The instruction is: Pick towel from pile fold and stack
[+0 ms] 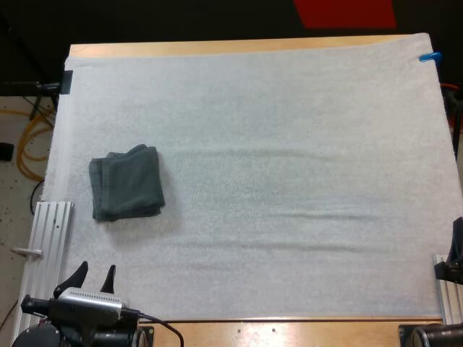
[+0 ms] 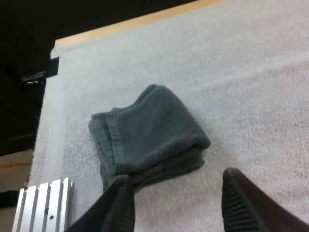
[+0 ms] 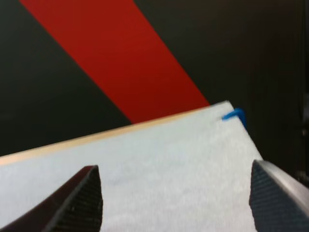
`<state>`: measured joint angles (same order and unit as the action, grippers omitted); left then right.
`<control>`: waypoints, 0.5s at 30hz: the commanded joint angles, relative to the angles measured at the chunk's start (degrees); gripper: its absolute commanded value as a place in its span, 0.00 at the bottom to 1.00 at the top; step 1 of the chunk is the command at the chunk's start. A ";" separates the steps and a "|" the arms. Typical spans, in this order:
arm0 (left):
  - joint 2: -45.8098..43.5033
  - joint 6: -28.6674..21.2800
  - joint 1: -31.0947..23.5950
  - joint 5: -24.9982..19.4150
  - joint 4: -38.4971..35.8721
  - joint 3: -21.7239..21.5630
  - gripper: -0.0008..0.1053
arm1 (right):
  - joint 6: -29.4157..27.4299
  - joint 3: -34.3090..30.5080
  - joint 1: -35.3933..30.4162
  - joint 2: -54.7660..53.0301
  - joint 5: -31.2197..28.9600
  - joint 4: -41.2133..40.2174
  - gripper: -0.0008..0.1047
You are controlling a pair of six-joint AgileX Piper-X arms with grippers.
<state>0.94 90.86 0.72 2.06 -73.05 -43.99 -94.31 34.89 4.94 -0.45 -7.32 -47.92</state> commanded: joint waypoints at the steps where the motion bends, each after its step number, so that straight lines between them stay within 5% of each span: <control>1: -0.39 0.62 0.03 -0.25 -0.16 0.08 0.39 | 0.72 -0.15 0.06 -2.53 -0.56 -0.81 0.60; 7: -0.39 0.62 0.03 -0.25 0.81 0.08 0.39 | -0.63 -0.31 0.06 -2.53 -0.56 -2.32 0.60; 15: -0.39 0.62 0.03 0.33 16.63 5.83 0.39 | -8.45 -0.31 0.06 -2.53 3.54 -1.05 0.60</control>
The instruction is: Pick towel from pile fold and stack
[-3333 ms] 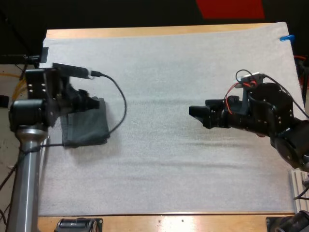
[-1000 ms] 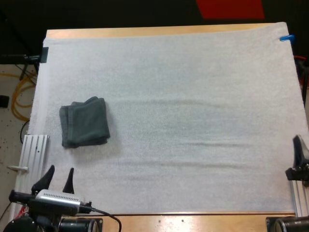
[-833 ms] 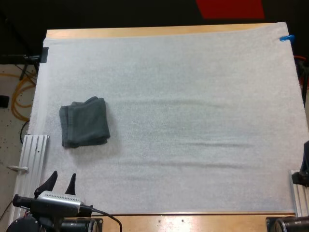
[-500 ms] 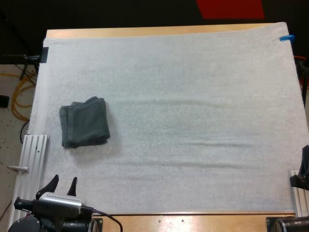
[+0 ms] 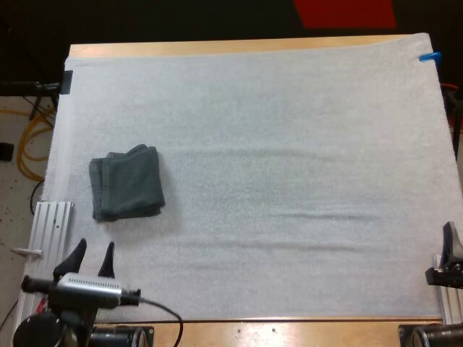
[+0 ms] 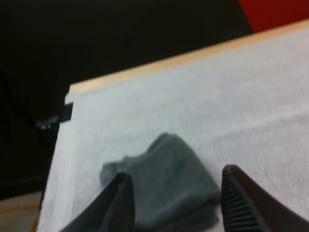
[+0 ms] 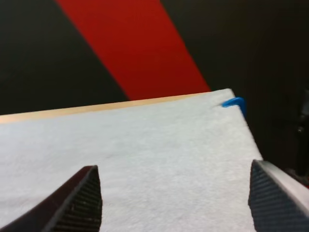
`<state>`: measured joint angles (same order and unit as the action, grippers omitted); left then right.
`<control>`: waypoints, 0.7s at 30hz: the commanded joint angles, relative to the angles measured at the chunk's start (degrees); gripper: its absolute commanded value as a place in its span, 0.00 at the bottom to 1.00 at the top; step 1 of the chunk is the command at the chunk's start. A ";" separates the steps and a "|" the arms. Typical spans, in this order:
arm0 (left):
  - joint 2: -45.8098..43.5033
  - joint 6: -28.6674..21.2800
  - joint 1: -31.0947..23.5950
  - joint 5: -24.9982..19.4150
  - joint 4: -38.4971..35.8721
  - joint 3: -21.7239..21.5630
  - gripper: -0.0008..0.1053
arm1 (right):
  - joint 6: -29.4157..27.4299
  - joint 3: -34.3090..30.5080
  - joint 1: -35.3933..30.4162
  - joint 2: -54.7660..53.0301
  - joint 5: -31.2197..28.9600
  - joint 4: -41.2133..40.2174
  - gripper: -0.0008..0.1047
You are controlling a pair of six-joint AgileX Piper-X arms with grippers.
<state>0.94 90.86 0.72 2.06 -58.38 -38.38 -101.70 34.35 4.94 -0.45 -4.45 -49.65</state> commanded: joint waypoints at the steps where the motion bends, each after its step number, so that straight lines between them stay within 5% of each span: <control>1: -0.39 0.62 0.03 0.31 2.88 1.10 0.39 | -1.05 0.22 0.06 -2.53 0.88 0.68 0.60; 9: -0.28 0.62 0.03 1.65 8.04 8.38 0.39 | -1.04 0.22 0.06 -2.53 0.88 0.58 0.60; 21: -0.28 3.18 0.03 2.94 6.30 9.44 0.39 | 0.31 -3.93 0.06 -2.50 0.91 0.54 0.60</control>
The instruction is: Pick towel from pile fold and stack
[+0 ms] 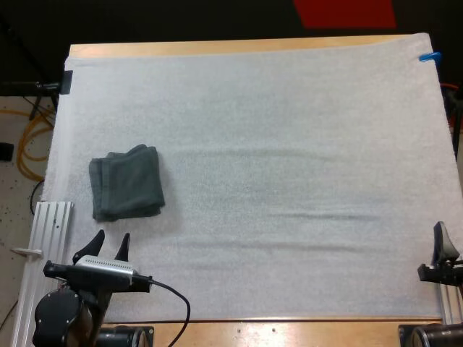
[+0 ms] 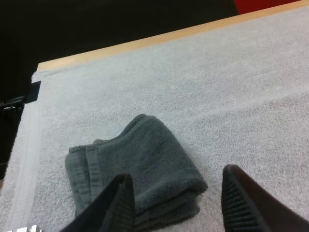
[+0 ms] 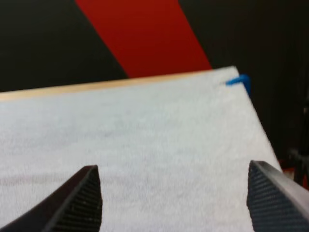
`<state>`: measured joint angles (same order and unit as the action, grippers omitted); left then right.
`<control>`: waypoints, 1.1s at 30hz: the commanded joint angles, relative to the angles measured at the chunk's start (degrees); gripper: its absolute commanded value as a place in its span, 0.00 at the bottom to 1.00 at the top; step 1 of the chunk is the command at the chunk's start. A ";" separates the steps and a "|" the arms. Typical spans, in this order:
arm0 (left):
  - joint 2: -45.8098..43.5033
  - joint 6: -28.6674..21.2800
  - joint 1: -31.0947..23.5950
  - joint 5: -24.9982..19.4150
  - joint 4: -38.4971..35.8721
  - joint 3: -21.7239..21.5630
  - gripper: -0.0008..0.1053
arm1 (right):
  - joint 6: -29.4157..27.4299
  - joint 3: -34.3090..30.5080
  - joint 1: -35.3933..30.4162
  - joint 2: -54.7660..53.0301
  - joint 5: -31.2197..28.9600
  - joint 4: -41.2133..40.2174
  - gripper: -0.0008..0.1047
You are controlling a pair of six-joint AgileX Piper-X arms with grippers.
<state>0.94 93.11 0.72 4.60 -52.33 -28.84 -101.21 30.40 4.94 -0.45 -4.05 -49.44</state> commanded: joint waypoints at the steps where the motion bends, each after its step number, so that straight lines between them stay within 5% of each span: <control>1: -0.28 0.92 0.03 0.56 0.12 -0.23 0.39 | 0.18 -0.30 0.06 -2.50 0.80 0.16 0.60; 13: -0.28 2.03 0.03 1.64 -6.40 -0.88 0.39 | -0.63 -0.75 0.06 -2.50 3.54 -8.57 0.60; 33: -0.28 2.15 0.03 1.64 -6.08 -0.88 0.39 | -0.13 -0.87 0.06 -2.50 2.99 -8.45 0.60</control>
